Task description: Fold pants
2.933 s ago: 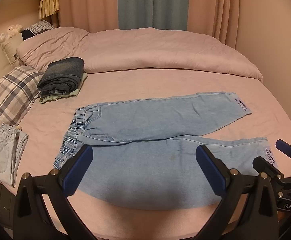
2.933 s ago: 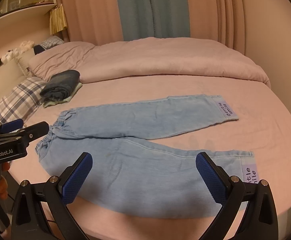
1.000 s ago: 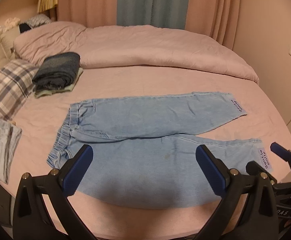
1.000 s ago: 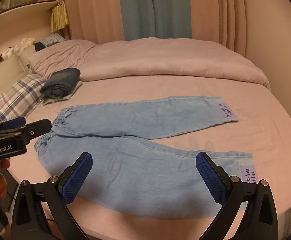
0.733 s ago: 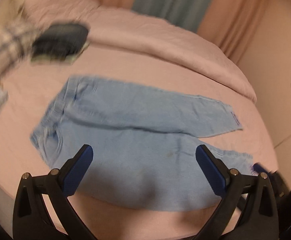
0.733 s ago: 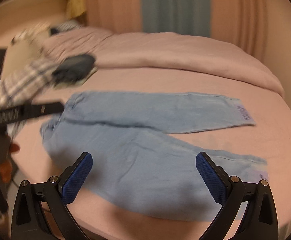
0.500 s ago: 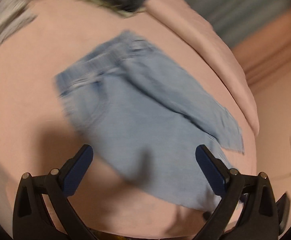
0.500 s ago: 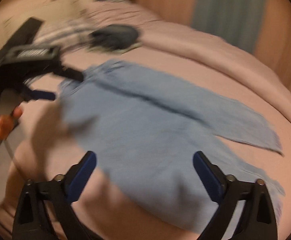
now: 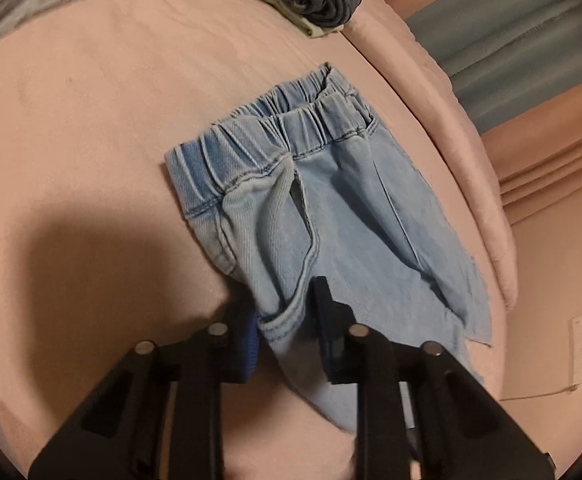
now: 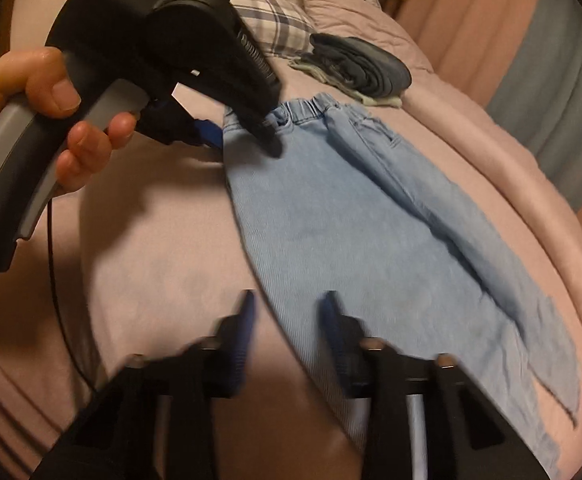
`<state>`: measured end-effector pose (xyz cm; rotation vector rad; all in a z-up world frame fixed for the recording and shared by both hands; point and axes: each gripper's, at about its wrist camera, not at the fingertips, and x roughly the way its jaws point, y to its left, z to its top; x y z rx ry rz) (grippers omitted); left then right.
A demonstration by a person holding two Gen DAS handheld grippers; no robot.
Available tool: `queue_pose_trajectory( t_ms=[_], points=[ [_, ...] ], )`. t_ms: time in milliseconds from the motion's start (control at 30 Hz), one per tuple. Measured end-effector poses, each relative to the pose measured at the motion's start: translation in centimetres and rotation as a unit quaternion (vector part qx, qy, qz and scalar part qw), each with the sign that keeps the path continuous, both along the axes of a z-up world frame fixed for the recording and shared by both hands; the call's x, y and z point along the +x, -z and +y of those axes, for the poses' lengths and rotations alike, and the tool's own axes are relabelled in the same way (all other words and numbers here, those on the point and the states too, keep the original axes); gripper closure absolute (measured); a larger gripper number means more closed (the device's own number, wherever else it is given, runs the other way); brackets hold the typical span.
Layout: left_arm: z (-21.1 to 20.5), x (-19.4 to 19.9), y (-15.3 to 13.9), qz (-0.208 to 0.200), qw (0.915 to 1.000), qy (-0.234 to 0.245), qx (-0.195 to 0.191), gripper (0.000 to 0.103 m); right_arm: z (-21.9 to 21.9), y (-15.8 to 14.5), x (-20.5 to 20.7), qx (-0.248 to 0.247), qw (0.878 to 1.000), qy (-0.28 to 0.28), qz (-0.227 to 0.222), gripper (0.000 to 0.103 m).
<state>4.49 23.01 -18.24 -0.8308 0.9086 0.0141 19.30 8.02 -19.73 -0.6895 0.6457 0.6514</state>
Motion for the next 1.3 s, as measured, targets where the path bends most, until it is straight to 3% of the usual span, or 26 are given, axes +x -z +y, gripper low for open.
queue_pose_trajectory(
  t_ms=[67, 200, 333, 467, 500, 600, 633, 767, 833, 933, 1033, 1067, 1133, 1233, 1300],
  points=[
    [0.1, -0.6, -0.4, -0.014, 0.9999, 0.003, 0.008, 0.089, 0.4, -0.4, 0.4, 0.005, 1.000, 0.002, 0.003, 0.097],
    [0.1, -2.1, -1.8, -0.041, 0.9987, 0.007, 0.028, 0.090, -0.4, -2.1, -0.1, 0.029, 0.999, -0.010, 0.029, 0.098],
    [-0.2, -2.4, -0.9, -0.013, 0.9986, 0.014, 0.049, 0.089, -1.1, -1.4, -0.4, 0.046, 0.997, -0.010, 0.067, 0.098],
    [0.3, -2.6, -0.8, 0.011, 0.9971, 0.017, 0.073, 0.067, -1.0, -0.5, -0.7, 0.031, 0.995, -0.023, 0.089, 0.095],
    [0.6, -2.9, -1.6, 0.009, 0.9951, 0.010, 0.098, 0.063, -1.3, -1.0, -0.6, 0.042, 0.994, -0.021, 0.094, 0.088],
    [1.5, -4.2, -4.8, -0.017, 0.9798, -0.030, 0.197, 0.051, -3.1, -3.5, -0.1, 0.102, 0.987, -0.017, 0.120, 0.070],
    [1.6, -4.2, -5.8, -0.030, 0.9758, -0.031, 0.214, 0.048, -4.0, -4.4, 0.0, 0.122, 0.985, -0.011, 0.119, 0.067],
    [-0.1, -1.9, -7.4, -0.063, 0.9700, 0.022, 0.234, 0.047, -8.0, -6.2, 2.2, 0.151, 0.982, 0.072, 0.092, 0.064],
    [-2.4, 0.7, -6.8, -0.067, 0.9630, 0.071, 0.251, 0.047, -9.7, -5.9, 3.7, 0.135, 0.979, 0.132, 0.074, 0.064],
    [-6.0, 4.5, -4.7, -0.059, 0.9529, 0.145, 0.260, 0.046, -11.1, -4.5, 5.7, 0.117, 0.976, 0.171, 0.074, 0.064],
    [-7.9, 7.9, -1.0, -0.015, 0.9288, 0.162, 0.333, 0.045, -11.7, -1.7, 5.8, 0.054, 0.973, 0.202, 0.100, 0.064],
    [-7.6, 9.1, 0.5, -0.008, 0.9208, 0.161, 0.355, 0.040, -12.2, -1.1, 5.2, 0.042, 0.974, 0.200, 0.099, 0.064],
    [-6.4, 9.5, 0.5, -0.033, 0.9241, 0.149, 0.350, 0.034, -13.5, -0.7, 3.0, 0.053, 0.977, 0.190, 0.078, 0.064],
    [-4.9, 10.8, 0.0, -0.006, 0.9396, 0.151, 0.307, 0.037, -15.4, -1.0, 1.4, 0.067, 0.973, 0.199, 0.097, 0.063],
    [-4.6, 10.1, -1.0, -0.006, 0.9397, 0.164, 0.300, 0.038, -16.2, -1.8, 0.7, 0.060, 0.968, 0.213, 0.118, 0.063]
  ],
)
